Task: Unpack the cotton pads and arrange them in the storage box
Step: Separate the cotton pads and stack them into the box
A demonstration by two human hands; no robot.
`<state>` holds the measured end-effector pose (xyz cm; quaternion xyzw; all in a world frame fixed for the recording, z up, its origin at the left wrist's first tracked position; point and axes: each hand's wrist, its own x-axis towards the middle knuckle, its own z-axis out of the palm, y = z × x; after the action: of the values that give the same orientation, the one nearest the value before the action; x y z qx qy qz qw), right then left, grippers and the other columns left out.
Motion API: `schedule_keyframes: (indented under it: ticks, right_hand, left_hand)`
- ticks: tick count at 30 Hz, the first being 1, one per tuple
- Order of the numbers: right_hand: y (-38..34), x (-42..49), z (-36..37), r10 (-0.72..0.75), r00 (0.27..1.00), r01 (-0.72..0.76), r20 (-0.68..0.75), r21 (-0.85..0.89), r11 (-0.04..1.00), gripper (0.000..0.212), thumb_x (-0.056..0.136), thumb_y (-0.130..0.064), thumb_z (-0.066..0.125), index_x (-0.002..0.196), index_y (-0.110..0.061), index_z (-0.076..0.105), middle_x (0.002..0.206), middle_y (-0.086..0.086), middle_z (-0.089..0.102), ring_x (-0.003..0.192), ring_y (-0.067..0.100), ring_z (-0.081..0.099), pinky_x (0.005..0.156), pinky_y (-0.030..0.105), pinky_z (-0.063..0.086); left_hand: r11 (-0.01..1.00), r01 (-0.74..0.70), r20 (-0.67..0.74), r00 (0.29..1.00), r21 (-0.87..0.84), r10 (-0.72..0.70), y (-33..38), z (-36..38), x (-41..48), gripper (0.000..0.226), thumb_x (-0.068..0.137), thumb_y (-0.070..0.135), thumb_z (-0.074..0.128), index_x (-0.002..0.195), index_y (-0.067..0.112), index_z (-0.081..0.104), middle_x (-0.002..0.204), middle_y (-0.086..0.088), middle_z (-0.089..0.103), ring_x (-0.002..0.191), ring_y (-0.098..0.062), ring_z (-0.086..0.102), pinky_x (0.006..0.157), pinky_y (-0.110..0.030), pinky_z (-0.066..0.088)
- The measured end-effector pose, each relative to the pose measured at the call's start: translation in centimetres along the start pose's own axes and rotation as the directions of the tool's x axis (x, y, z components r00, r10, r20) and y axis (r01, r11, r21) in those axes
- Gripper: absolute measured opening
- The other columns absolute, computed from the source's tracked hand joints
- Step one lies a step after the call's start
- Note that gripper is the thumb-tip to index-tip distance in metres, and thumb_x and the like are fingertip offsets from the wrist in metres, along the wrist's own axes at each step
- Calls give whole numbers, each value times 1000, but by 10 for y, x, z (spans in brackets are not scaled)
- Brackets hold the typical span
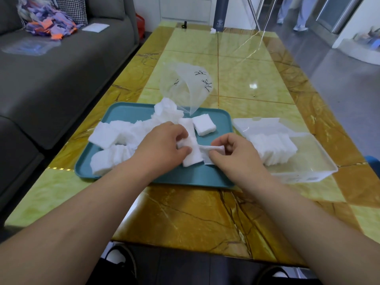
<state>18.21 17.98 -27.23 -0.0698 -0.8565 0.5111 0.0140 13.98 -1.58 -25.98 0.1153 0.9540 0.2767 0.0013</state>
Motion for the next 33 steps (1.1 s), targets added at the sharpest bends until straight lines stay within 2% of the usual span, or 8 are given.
schedule_keyframes:
  ticks: [6,10,14,18,23,26,31,33]
  right_hand:
    - [1,0,-5,-31,999,37,40,-164,986,22,88,-19,71,109,-25,75,104,-10,72,97,9,66,89,25,52]
    - [1,0,-5,-39,999,41,19,-139,989,7,91,-22,71,96,-26,74,93,-13,71,88,4,64,73,21,47]
    - [-2,-1,-5,-37,999,37,-10,-79,996,0,92,-24,69,92,-24,69,86,-8,68,79,7,61,65,23,43]
    - [-1,-2,-3,2,1000,-2,-30,-1,1000,2,91,-23,69,92,-24,69,86,-2,71,77,11,64,65,24,46]
    - [-2,-1,-4,17,999,-14,-44,70,997,3,91,-17,72,92,-20,71,83,3,74,58,0,59,53,13,46]
    - [-3,-2,-5,1,999,2,-40,72,997,4,90,-19,74,91,-22,73,81,0,74,60,0,60,58,16,48]
    - [-4,-1,-6,14,1000,-11,-24,120,993,6,87,-20,79,88,-25,76,83,-3,77,76,9,69,68,24,53]
    - [-4,-1,-5,16,1000,-14,-13,145,989,7,87,-20,79,88,-26,77,84,-5,79,79,10,71,70,24,54]
  left_hand:
    - [999,36,101,994,23,-38,3,-1,-5,33,80,37,81,106,27,63,105,4,56,90,-16,58,84,-36,52]
    - [999,37,80,996,-15,-35,3,-4,-8,29,81,31,81,101,27,60,97,7,60,88,-14,59,82,-36,53]
    - [988,63,113,992,-140,-47,2,-9,-12,36,83,28,78,112,34,58,81,8,61,74,-5,58,66,-26,46]
    - [979,81,92,994,-187,-64,1,-12,-14,14,85,31,75,94,27,66,80,8,62,69,-4,54,60,-21,39]
    - [944,96,84,994,-316,-73,0,-19,-20,13,82,17,75,90,25,68,81,3,69,61,2,55,55,-10,44]
    - [916,114,145,988,-385,-62,-1,-23,-24,17,80,7,71,89,22,70,82,-6,72,58,-2,53,57,-15,45]
    - [903,112,192,981,-414,-34,0,-25,-26,20,81,2,68,89,20,70,84,-6,74,65,-8,57,64,-20,47]
    - [893,107,194,981,-437,-22,-1,-25,-26,22,82,0,68,90,21,70,86,-7,75,69,-16,62,70,-30,52]
